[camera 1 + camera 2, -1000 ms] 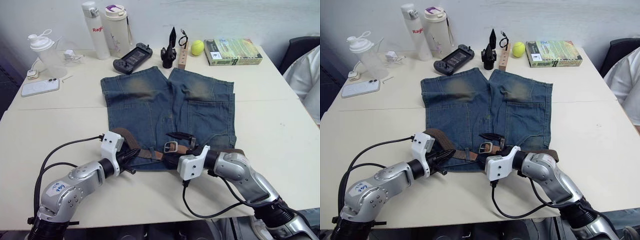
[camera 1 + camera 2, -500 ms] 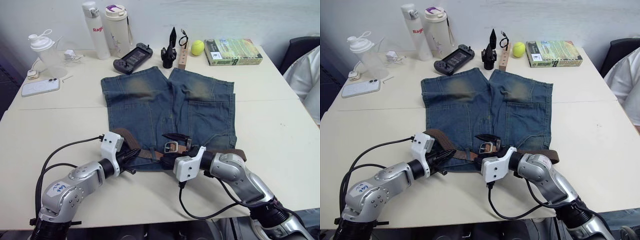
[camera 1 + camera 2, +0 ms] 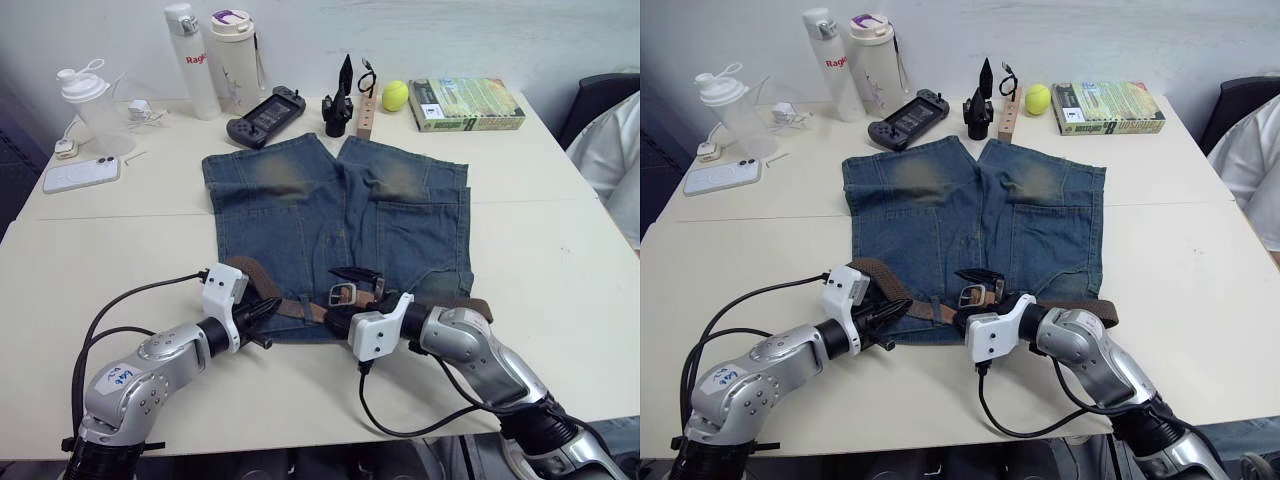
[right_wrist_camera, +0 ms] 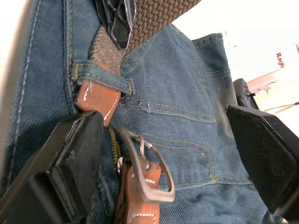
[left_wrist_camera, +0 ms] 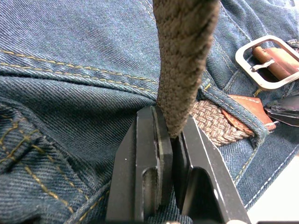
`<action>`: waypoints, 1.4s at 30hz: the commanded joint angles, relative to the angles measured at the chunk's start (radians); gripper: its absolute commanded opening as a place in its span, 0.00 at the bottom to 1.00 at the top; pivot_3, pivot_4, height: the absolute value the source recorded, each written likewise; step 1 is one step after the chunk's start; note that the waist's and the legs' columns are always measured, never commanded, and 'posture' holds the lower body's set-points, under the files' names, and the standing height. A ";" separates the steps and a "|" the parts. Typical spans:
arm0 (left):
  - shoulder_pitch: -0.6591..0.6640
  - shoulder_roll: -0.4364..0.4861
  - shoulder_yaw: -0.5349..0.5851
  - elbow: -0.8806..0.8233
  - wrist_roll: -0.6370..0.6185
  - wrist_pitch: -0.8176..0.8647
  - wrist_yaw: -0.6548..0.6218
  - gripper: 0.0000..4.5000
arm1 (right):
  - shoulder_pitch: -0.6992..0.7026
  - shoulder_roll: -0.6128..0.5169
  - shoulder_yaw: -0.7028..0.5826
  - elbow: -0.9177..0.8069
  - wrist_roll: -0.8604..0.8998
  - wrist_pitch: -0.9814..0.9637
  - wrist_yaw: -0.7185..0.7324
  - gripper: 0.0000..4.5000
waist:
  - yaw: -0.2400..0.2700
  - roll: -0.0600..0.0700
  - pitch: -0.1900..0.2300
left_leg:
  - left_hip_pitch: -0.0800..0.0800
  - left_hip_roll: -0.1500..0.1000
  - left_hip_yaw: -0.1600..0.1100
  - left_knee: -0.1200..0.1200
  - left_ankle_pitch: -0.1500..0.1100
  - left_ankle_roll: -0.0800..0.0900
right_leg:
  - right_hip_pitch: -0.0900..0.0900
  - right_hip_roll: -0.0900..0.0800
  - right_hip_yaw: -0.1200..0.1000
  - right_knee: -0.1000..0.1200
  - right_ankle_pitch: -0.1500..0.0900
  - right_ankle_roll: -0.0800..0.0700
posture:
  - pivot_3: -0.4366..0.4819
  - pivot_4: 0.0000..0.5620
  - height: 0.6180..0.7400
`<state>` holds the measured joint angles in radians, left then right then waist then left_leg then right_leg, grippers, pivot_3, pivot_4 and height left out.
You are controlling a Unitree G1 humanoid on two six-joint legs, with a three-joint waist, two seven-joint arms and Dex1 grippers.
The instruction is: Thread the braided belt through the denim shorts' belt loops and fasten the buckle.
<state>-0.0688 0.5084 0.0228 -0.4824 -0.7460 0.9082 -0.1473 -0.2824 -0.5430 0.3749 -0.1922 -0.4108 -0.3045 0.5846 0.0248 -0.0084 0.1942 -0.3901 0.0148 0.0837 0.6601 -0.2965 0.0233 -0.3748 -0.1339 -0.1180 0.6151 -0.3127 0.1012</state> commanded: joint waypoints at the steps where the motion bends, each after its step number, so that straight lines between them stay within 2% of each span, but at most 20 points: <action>1: 0.035 -0.010 -0.047 0.006 0.008 0.061 -0.026 0.00 | 0.023 -0.020 -0.031 0.022 0.006 -0.002 -0.008 0.99 | 0.000 0.000 0.000 | 0.000 0.000 0.000 0.000 0.000 0.000 | 0.000 0.000 0.000 0.000 0.000 0.000 | 0.48 0.27 0.84; 5: 0.036 -0.012 -0.043 0.004 0.010 0.061 -0.029 0.00 | 0.033 -0.032 -0.028 0.019 0.001 -0.012 -0.005 0.99 | 0.000 0.000 0.000 | 0.000 0.000 0.000 0.000 0.000 0.000 | 0.000 0.000 0.000 0.000 0.000 0.000 | 0.48 0.27 0.84; 19: 0.042 -0.019 -0.039 -0.006 0.019 0.070 -0.031 0.00 | -0.027 0.060 0.026 0.021 -0.041 -0.001 -0.017 0.99 | -0.001 0.000 0.000 | 0.001 0.000 0.001 0.000 0.000 0.000 | 0.000 0.000 0.001 0.001 0.000 0.000 | 0.48 0.27 0.84; 28: 0.042 -0.026 -0.032 -0.005 0.029 0.077 -0.039 0.00 | -0.021 0.023 0.015 -0.013 -0.032 -0.044 0.012 0.99 | -0.001 0.000 0.000 | 0.001 0.000 0.001 0.000 0.000 0.000 | 0.000 0.000 0.001 0.002 0.000 0.000 | 0.48 0.27 0.84; 29: 0.041 -0.028 -0.031 -0.003 0.030 0.078 -0.040 0.00 | -0.023 0.021 0.016 -0.011 -0.032 -0.048 0.014 0.94 | -0.001 0.000 0.000 | 0.001 0.000 0.001 0.000 0.000 0.000 | 0.000 0.000 0.001 0.002 0.000 0.000 | 0.48 0.27 0.84; 30: 0.041 -0.028 -0.032 -0.003 0.032 0.077 -0.041 0.00 | -0.024 0.020 0.017 -0.012 -0.031 -0.050 0.016 0.94 | -0.001 0.000 0.000 | 0.001 0.000 0.001 0.000 0.000 0.000 | 0.000 0.000 0.001 0.002 0.000 0.000 | 0.48 0.27 0.84; 31: 0.041 -0.030 -0.032 -0.003 0.033 0.078 -0.041 0.00 | -0.025 0.020 0.017 -0.013 -0.030 -0.053 0.017 0.81 | -0.001 0.000 0.000 | 0.001 0.000 0.001 0.000 0.000 0.000 | 0.000 0.000 0.001 0.002 0.000 0.000 | 0.48 0.27 0.84; 33: 0.041 -0.031 -0.032 -0.002 0.036 0.079 -0.043 0.00 | -0.024 0.021 0.018 -0.016 -0.029 -0.055 0.021 0.68 | -0.001 0.000 0.000 | 0.001 0.000 0.001 0.000 0.000 0.000 | 0.000 0.000 0.001 0.002 0.000 0.000 | 0.48 0.27 0.84; 34: 0.040 -0.032 -0.031 -0.002 0.037 0.079 -0.044 0.00 | -0.023 0.022 0.018 -0.019 -0.029 -0.056 0.024 0.55 | -0.001 0.000 0.000 | 0.001 0.000 0.001 0.000 0.000 0.000 | 0.000 0.000 0.001 0.002 0.000 0.000 | 0.48 0.27 0.84; 35: 0.040 -0.033 -0.030 -0.001 0.038 0.079 -0.045 0.00 | -0.023 0.023 0.018 -0.020 -0.029 -0.057 0.026 0.47 | -0.001 0.000 0.000 | 0.001 0.000 0.001 0.000 0.000 0.000 | 0.000 0.000 0.001 0.002 0.000 0.000 | 0.48 0.27 0.84; 37: 0.039 -0.035 -0.029 0.000 0.041 0.080 -0.045 0.00 | -0.018 0.020 0.019 -0.024 -0.031 -0.063 0.031 0.26 | -0.001 0.000 0.000 | 0.001 0.000 0.001 0.000 0.000 0.000 | 0.000 0.000 0.001 0.002 0.000 0.000 | 0.48 0.27 0.84; 38: 0.039 -0.037 -0.029 0.000 0.042 0.081 -0.046 0.00 | -0.017 0.018 0.020 -0.025 -0.032 -0.066 0.035 0.10 | -0.001 0.000 0.000 | 0.001 0.000 0.001 0.000 0.000 0.000 | 0.000 0.000 0.001 0.002 0.000 0.000 | 0.48 0.27 0.84; 40: 0.038 -0.038 -0.028 0.001 0.045 0.081 -0.048 0.00 | -0.018 0.012 0.024 -0.026 -0.037 -0.072 0.044 0.02 | -0.001 0.000 0.000 | 0.001 0.000 0.001 0.000 0.000 0.000 | 0.000 0.000 0.001 0.002 0.000 0.000 | 0.48 0.27 0.84; 42: 0.036 -0.040 -0.028 0.002 0.047 0.081 -0.049 0.00 | -0.019 0.009 0.026 -0.025 -0.037 -0.061 0.055 0.02 | -0.001 0.000 0.000 | 0.001 0.000 0.001 0.000 0.000 0.000 | 0.000 0.000 0.001 0.002 0.000 0.000 | 0.48 0.27 0.84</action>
<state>-0.0625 0.4771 0.0337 -0.4996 -0.7026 0.9360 -0.1763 -0.3001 -0.5339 0.3931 -0.1683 -0.4522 -0.3523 0.6313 0.0240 -0.0085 0.1938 -0.3888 0.0148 0.0852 0.6603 -0.2964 0.0234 -0.3749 -0.1335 -0.1165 0.6170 -0.3128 0.1011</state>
